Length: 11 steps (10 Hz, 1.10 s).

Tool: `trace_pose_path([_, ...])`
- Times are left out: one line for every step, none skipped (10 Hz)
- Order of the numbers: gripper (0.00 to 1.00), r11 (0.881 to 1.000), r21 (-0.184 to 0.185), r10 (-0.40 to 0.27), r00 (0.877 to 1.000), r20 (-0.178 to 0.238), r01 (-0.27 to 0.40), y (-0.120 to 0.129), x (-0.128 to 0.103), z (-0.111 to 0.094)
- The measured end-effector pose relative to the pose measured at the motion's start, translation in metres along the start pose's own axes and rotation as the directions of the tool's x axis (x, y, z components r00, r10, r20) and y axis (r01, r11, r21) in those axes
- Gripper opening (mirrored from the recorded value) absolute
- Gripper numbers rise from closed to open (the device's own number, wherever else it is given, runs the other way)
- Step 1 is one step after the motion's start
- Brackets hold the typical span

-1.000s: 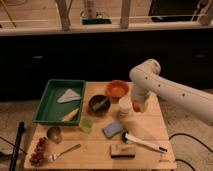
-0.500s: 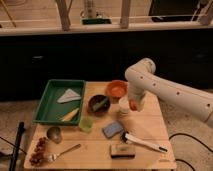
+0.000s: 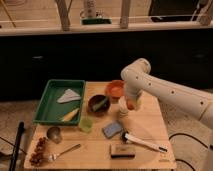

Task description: Place apple in paper cup

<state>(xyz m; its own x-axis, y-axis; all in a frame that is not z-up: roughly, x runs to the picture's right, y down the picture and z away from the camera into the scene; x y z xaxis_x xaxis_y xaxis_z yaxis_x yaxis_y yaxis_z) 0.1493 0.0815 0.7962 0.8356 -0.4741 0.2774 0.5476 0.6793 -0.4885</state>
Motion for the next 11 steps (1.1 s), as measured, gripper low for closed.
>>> trace_pose_path([0.0,1.0,0.0,-0.003,1.0,-0.002,0.003,-0.001,0.0,0.0])
trace_pose_path([0.0,1.0,0.0,-0.004,1.0,-0.001,0.004,0.0,-0.001,0.001])
trace_pose_path([0.0,1.0,0.0,-0.004,1.0,-0.001,0.004,0.0,-0.001,0.0])
trace_pose_path([0.0,1.0,0.009,-0.011,1.0,-0.006,0.011,-0.006,-0.003,-0.007])
trace_pose_path([0.0,1.0,0.015,-0.02,1.0,-0.012,0.02,-0.011,-0.005,-0.015])
trace_pose_path([0.0,0.999,0.017,-0.028,0.999,-0.017,0.028,-0.014,-0.007,-0.025])
trace_pose_path([0.0,0.999,0.019,-0.034,0.999,-0.023,0.034,-0.015,-0.006,-0.029])
trace_pose_path([0.0,0.999,0.022,-0.041,0.999,-0.026,0.042,-0.017,-0.007,-0.032])
trace_pose_path([0.0,0.998,0.029,-0.053,0.998,-0.027,0.053,-0.021,-0.008,-0.036])
trace_pose_path([0.0,0.997,0.04,-0.061,0.998,-0.027,0.062,-0.022,-0.008,-0.037])
trace_pose_path([0.0,0.996,0.059,-0.068,0.997,-0.027,0.07,-0.025,-0.007,-0.038])
